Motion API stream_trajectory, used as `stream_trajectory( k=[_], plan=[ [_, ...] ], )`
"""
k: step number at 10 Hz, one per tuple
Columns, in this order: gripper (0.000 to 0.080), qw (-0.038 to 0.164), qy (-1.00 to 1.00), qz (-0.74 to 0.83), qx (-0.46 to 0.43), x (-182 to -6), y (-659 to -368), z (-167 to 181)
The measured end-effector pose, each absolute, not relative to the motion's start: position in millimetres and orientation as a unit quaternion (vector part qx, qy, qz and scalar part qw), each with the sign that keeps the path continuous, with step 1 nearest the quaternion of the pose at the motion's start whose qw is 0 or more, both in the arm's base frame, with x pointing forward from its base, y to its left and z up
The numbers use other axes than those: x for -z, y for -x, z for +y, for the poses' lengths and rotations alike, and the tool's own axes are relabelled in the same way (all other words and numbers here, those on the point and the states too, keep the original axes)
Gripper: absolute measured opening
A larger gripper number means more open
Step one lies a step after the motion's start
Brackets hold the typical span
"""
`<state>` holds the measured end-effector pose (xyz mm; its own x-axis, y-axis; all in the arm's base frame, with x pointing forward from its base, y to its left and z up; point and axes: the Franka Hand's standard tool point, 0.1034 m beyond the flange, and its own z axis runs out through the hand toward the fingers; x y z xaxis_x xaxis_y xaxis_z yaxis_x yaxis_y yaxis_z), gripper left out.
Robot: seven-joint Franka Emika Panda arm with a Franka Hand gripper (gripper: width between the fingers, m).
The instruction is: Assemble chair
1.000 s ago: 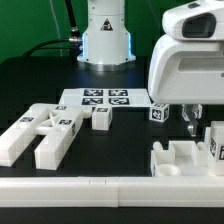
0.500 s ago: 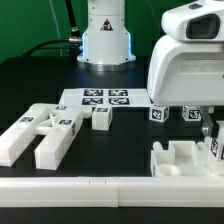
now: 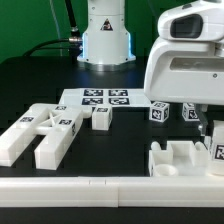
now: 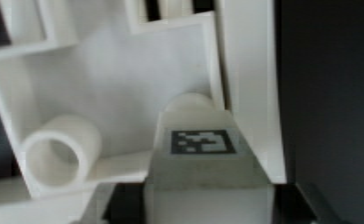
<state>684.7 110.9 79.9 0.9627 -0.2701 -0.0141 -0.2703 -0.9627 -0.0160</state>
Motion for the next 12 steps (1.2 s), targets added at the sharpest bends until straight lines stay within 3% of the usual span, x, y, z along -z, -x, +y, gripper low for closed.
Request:
stream_trajectory(
  k=[2, 10, 12],
  plan=[
    [0.0291, 0.022, 0.972, 0.236, -0.006, -79.3, -685.7, 111.9],
    [0.0291, 0.021, 0.855, 0.518, -0.013, -79.1, -685.6, 113.6],
    [0.0291, 0.036, 0.795, 0.605, -0.012, -78.0, -685.4, 111.8]
  ],
)
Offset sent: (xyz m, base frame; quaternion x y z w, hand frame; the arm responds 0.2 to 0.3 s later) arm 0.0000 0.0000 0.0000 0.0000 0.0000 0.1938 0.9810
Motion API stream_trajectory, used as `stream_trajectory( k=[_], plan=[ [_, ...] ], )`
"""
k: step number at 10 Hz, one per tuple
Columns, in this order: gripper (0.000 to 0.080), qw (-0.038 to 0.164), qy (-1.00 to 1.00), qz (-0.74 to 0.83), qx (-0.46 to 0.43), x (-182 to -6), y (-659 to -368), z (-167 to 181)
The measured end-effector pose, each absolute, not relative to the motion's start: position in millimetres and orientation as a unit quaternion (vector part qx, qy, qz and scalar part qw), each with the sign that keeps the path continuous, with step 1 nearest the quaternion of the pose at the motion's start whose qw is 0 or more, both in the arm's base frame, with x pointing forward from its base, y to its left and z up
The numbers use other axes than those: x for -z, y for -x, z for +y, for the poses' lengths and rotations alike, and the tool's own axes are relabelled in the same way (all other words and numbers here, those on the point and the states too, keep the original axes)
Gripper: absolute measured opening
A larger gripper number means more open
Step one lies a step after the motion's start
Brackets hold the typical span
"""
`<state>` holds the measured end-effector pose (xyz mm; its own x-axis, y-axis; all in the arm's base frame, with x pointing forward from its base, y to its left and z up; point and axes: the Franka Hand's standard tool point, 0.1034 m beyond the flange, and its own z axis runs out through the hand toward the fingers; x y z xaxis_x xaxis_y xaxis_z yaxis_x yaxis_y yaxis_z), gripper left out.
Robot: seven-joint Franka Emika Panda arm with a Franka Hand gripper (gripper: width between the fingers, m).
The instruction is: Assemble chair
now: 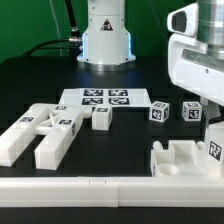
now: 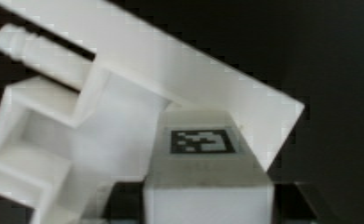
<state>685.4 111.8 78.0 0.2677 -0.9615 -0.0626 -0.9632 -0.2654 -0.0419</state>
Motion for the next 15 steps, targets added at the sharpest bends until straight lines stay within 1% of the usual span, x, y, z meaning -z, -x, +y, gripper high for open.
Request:
stream_trajectory(
  k=[3, 6, 7, 8, 9, 10, 11, 12, 15],
  plan=[
    [0.0291, 0.045, 0.697, 0.715, -0.019, -77.9, -686.6, 113.4],
    [0.0291, 0.046, 0.620, 0.783, -0.023, -77.8, -687.6, 113.2],
    [0.0362, 0.046, 0.617, 0.786, -0.024, -77.3, -687.2, 114.8],
    [0.0362, 0.046, 0.625, 0.779, -0.024, -77.1, -687.0, 115.1],
    [0.0562, 0.045, 0.648, 0.760, -0.024, -76.9, -686.4, 115.0],
    [0.0622, 0.041, 0.674, 0.737, -0.027, -76.8, -684.3, 115.6],
    [0.0622, 0.042, 0.675, 0.736, -0.027, -76.7, -684.6, 116.1],
    [0.0645, 0.043, 0.707, 0.706, -0.025, -76.5, -684.5, 115.8],
    [0.0649, 0.045, 0.779, 0.625, -0.020, -76.2, -684.2, 115.7]
  ],
)
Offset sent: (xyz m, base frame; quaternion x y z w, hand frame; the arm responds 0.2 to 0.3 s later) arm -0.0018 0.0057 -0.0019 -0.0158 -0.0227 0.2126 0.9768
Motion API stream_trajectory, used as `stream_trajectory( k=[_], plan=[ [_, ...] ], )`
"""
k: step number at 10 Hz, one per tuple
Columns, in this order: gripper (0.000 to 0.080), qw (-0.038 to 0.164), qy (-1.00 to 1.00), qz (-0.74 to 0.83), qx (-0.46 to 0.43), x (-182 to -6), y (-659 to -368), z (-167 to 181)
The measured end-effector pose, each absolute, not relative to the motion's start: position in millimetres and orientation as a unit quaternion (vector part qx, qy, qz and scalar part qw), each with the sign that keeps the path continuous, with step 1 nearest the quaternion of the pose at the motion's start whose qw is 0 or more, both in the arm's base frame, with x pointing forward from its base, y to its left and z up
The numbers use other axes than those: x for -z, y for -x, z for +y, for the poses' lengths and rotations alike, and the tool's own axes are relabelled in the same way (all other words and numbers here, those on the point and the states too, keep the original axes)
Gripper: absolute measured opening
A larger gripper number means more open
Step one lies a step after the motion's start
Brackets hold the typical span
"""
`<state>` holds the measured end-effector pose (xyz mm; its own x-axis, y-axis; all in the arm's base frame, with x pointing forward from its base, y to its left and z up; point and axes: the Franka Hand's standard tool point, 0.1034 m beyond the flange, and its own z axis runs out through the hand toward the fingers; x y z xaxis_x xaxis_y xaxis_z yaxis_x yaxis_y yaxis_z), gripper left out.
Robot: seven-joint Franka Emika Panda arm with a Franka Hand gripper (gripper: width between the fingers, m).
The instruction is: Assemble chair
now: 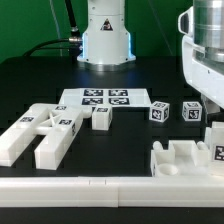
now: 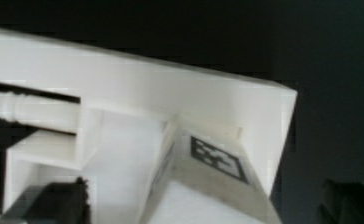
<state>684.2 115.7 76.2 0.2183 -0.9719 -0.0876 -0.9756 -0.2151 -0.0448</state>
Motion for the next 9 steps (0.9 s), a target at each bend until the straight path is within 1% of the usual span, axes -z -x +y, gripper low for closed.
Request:
stream_trajectory(
  k=[5, 8, 9],
  plan=[
    [0.0649, 0.021, 0.925, 0.378, -0.024, -75.8, -676.1, 114.5],
    [0.0649, 0.023, 0.966, 0.256, -0.021, -75.2, -677.3, 107.5],
    [0.0649, 0.020, 0.978, 0.209, -0.019, -75.7, -677.4, 106.9]
  ],
)
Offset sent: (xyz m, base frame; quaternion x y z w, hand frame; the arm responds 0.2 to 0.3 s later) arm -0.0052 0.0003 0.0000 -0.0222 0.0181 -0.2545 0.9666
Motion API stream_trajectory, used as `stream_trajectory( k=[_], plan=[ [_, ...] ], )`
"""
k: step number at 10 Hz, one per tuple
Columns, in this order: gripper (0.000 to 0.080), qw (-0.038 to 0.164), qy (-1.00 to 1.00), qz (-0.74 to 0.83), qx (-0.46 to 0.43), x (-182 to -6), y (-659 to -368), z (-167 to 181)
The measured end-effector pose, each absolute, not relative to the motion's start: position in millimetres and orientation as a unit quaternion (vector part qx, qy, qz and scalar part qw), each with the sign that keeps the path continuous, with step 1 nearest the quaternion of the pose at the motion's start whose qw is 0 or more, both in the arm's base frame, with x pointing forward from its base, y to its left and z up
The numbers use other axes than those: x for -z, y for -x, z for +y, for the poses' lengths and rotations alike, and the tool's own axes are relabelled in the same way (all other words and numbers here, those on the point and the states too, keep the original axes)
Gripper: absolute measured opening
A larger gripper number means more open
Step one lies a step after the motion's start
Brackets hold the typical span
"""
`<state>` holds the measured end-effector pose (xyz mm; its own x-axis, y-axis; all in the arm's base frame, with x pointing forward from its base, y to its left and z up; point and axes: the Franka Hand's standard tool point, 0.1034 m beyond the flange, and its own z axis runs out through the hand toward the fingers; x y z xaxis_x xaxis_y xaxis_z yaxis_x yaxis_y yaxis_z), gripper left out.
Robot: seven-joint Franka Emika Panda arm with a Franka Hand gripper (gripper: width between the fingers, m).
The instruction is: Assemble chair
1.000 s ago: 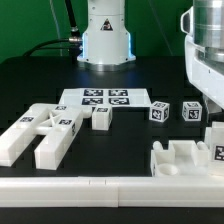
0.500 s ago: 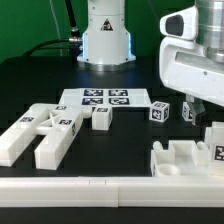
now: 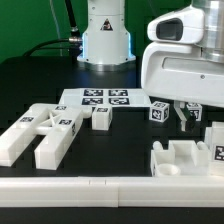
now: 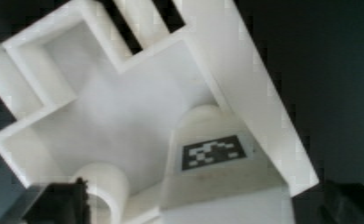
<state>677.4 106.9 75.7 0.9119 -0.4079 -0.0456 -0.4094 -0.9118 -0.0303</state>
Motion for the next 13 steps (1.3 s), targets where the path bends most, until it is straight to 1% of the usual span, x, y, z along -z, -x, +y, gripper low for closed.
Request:
stream_trajectory(
  k=[2, 3, 4, 5, 6, 8, 13],
  plan=[
    [0.0649, 0.015, 0.985, 0.170, -0.016, -77.2, -678.3, 109.3],
    [0.0560, 0.015, 0.986, 0.167, -0.016, -76.9, -678.3, 108.2],
    [0.0426, 0.015, 0.986, 0.168, -0.016, -76.8, -678.2, 108.1],
    [0.0426, 0.015, 0.985, 0.173, -0.016, -76.9, -678.3, 108.2],
    [0.0288, 0.015, 0.984, 0.179, -0.016, -76.8, -678.2, 108.2],
    [0.0288, 0.015, 0.981, 0.195, -0.017, -76.7, -678.1, 108.4],
    [0.0288, 0.038, 0.892, 0.450, -0.007, -75.8, -682.0, 110.5]
  ],
)
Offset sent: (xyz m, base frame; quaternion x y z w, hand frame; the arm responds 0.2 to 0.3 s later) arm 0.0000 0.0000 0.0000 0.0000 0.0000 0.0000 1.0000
